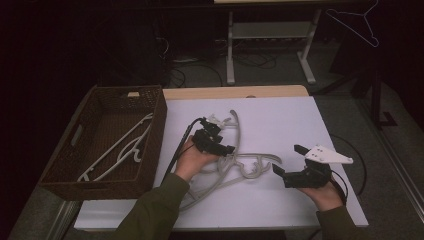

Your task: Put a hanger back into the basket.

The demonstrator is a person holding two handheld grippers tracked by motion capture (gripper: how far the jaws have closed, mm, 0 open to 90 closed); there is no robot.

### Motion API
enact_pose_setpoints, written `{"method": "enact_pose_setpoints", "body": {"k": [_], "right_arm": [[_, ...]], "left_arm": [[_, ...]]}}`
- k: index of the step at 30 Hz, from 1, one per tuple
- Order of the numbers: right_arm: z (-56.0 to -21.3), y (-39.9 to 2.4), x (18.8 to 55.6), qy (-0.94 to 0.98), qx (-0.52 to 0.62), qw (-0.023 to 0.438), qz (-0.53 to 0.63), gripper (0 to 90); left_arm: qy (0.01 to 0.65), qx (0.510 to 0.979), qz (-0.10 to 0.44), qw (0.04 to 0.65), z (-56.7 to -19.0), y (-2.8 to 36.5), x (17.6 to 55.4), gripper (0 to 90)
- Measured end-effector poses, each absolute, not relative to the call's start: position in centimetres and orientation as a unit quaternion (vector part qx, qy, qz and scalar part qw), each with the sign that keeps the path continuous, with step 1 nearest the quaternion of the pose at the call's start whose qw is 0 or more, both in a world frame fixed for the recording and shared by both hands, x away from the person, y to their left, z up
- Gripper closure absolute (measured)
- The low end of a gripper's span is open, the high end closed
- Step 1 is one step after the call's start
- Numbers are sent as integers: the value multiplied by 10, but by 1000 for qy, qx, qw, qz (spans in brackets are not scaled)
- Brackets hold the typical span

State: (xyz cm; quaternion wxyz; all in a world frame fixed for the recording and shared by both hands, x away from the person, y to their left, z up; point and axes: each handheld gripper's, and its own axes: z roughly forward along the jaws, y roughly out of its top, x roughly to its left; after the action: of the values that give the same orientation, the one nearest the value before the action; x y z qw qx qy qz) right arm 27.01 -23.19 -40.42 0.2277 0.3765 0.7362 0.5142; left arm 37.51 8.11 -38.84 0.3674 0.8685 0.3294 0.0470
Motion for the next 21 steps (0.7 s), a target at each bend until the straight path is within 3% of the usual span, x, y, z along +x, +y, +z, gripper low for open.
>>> {"method": "enact_pose_setpoints", "body": {"k": [11, 21], "right_arm": [[-404, -231, 270, 738, 377, 228, 511, 0], [-405, -230, 270, 738, 376, 228, 512, 0]], "left_arm": [[302, 879, 42, 366, -397, 98, 330, 347], [297, 884, 40, 358, -413, 105, 311, 450]]}}
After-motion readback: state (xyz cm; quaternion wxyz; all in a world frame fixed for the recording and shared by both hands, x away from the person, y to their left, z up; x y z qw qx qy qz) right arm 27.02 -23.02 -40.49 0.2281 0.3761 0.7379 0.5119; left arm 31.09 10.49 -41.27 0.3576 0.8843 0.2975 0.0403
